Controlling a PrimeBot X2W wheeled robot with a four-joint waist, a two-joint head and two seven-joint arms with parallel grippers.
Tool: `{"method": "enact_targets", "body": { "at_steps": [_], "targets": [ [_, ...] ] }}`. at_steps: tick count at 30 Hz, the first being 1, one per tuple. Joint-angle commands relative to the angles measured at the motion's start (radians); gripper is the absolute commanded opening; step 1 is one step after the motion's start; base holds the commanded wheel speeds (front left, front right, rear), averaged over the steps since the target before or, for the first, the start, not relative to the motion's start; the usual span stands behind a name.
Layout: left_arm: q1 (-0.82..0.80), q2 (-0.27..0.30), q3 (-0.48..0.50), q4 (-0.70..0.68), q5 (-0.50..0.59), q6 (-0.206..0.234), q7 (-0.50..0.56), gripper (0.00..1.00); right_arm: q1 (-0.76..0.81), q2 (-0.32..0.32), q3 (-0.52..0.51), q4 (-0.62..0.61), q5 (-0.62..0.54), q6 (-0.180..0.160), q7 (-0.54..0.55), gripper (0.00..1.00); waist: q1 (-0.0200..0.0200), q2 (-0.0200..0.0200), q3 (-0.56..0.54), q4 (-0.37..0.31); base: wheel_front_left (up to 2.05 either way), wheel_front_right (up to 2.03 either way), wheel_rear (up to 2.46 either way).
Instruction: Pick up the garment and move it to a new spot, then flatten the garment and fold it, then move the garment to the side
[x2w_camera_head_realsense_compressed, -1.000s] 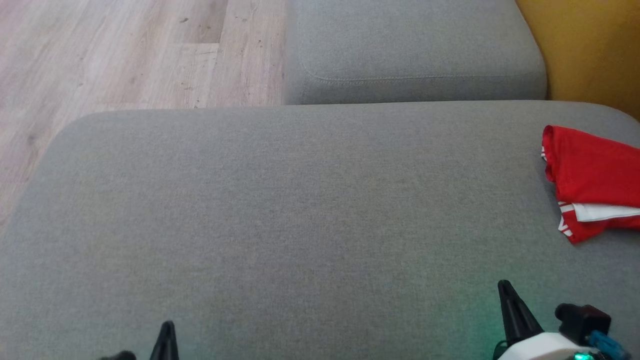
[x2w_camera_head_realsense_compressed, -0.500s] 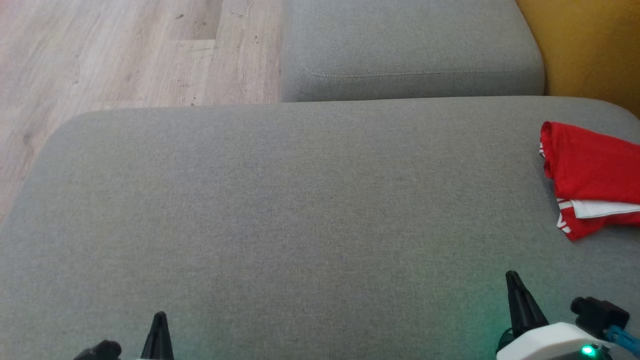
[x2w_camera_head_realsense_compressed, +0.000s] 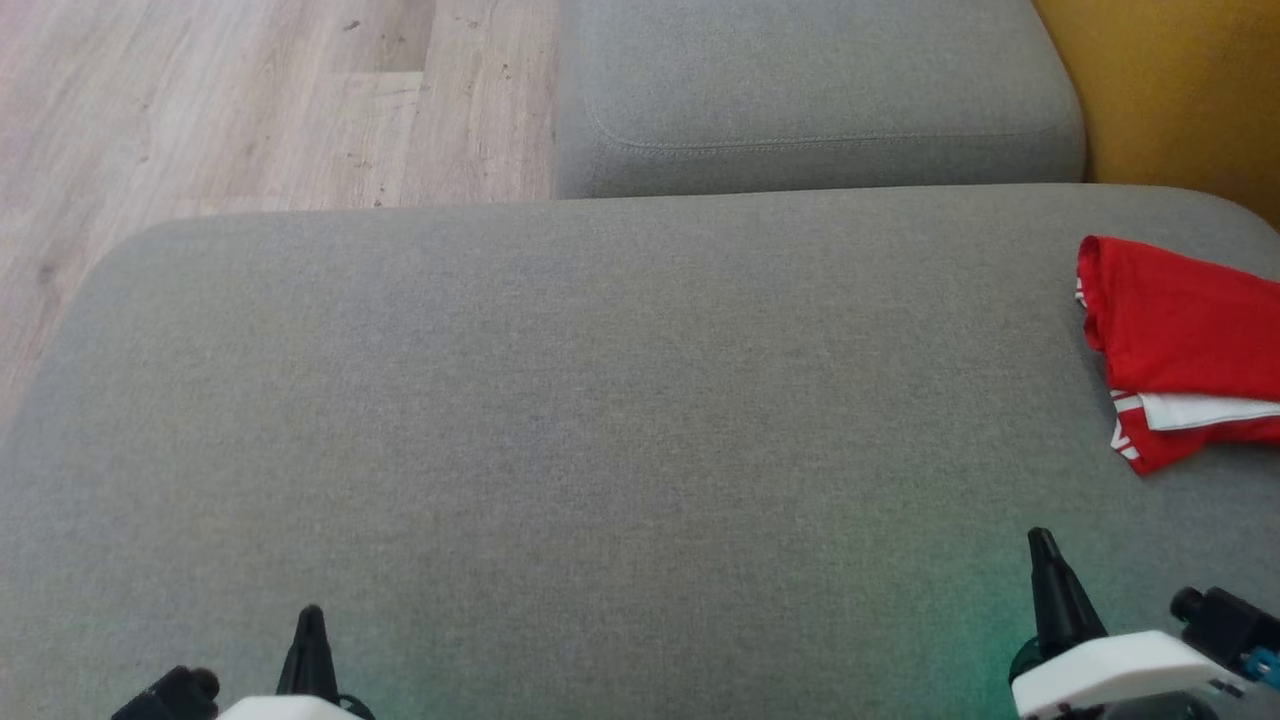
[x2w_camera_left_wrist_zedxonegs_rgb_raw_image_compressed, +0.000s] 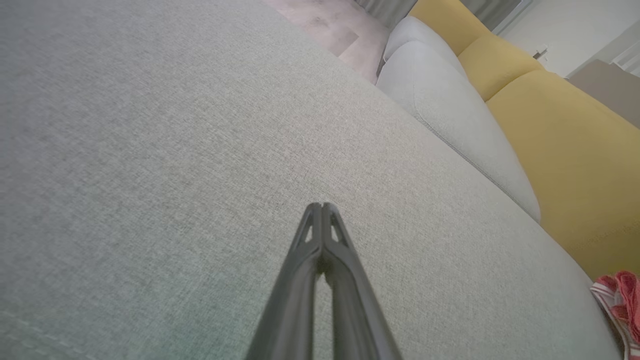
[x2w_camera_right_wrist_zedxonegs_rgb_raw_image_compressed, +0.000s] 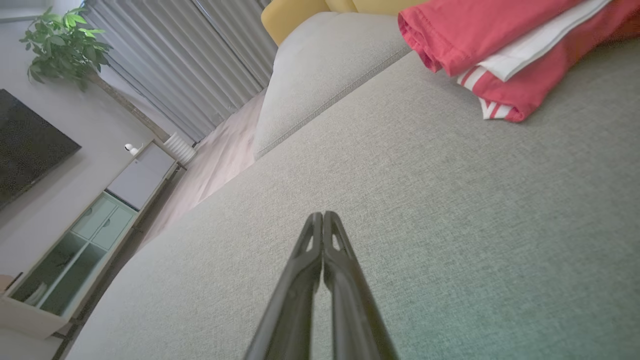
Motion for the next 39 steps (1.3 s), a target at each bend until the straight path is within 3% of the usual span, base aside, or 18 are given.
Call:
{"method": "enact_targets", "body": {
  "at_steps": [1, 39],
  "targets": [
    [-0.054, 0.0, 0.035, -0.022, -0.011, -0.006, 0.007, 0.0, -0.063, -0.011, 0.0, -0.028, 0.022, 0.002, 0.003, 0.0, -0.0001, 0.0, 0.0, 0.0, 0.0, 0.0, 0.0],
    [-0.129, -0.101, 0.235, -0.001, -0.289, -0.149, 0.113, 0.0, -0.144, -0.015, -0.042, -0.016, 0.479, 0.005, 0.053, 0.0, -0.0001, 0.0, 0.026, -0.022, 0.0, 0.0, 0.0]
  ]
}}
